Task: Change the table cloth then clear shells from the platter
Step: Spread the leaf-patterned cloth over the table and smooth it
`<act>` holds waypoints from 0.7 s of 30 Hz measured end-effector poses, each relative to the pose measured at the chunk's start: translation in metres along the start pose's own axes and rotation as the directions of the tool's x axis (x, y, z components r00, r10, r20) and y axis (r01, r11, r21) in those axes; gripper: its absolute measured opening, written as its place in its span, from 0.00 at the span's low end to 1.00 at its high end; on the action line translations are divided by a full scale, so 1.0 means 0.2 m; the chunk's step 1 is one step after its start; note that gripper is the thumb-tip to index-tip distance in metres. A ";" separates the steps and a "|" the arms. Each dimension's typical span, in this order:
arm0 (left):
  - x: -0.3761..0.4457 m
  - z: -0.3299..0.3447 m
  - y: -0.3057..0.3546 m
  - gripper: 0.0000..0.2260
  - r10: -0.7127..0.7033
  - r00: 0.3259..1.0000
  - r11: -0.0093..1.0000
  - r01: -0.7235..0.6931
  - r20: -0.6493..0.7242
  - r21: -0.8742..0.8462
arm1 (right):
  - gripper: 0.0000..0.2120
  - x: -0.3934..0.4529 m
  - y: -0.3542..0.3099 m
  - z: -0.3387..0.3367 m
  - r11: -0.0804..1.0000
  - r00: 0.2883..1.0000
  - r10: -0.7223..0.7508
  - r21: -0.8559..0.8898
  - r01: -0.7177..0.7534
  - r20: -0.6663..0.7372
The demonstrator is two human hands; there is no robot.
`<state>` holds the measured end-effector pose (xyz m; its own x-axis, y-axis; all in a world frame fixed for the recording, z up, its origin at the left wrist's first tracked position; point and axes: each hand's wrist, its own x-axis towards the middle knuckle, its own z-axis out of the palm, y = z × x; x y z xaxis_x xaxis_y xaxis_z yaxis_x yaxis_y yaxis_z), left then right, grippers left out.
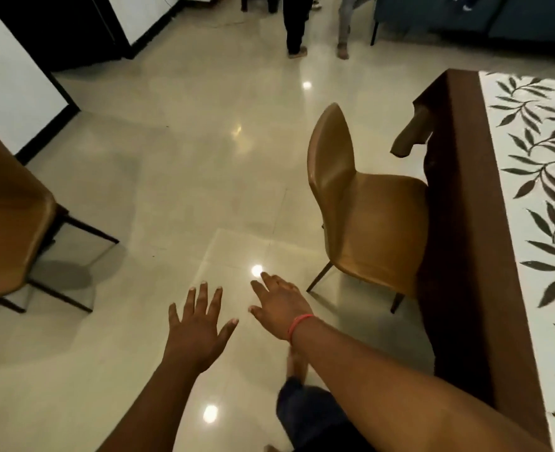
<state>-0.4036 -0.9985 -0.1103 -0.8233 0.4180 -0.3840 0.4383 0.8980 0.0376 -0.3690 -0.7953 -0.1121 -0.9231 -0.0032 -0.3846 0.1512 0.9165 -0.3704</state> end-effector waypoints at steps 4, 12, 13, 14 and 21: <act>0.50 -0.21 -0.12 0.36 0.005 1.000 1.000 -0.005 -0.022 0.017 | 0.30 0.49 0.05 -0.18 0.999 0.999 0.042 0.019 -0.041 -0.007; 1.40 -0.77 -0.37 0.34 -0.060 0.998 0.998 0.060 -0.030 0.002 | 0.31 1.47 0.10 -0.76 1.000 1.000 0.020 -0.015 -0.020 -0.004; 1.52 -0.83 -0.41 0.34 -0.063 0.998 0.998 0.063 -0.028 0.000 | 0.31 1.60 0.10 -0.84 1.000 1.000 0.021 -0.015 -0.021 -0.013; 1.63 -0.88 -0.45 0.34 -0.064 0.998 0.998 0.064 -0.024 0.000 | 0.31 1.72 0.10 -0.90 1.000 0.999 0.029 -0.011 -0.030 -0.020; 2.64 -1.25 -0.70 0.35 0.065 0.998 0.996 -0.064 -0.005 0.055 | 0.32 2.56 0.20 -1.26 0.984 0.983 0.172 0.051 -0.169 -0.062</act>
<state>-0.9894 -0.8697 -0.0882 -0.7951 0.4760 -0.3758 0.5096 0.8603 0.0114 -0.9245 -0.6592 -0.1115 -0.9034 0.1793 -0.3895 0.3230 0.8820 -0.3431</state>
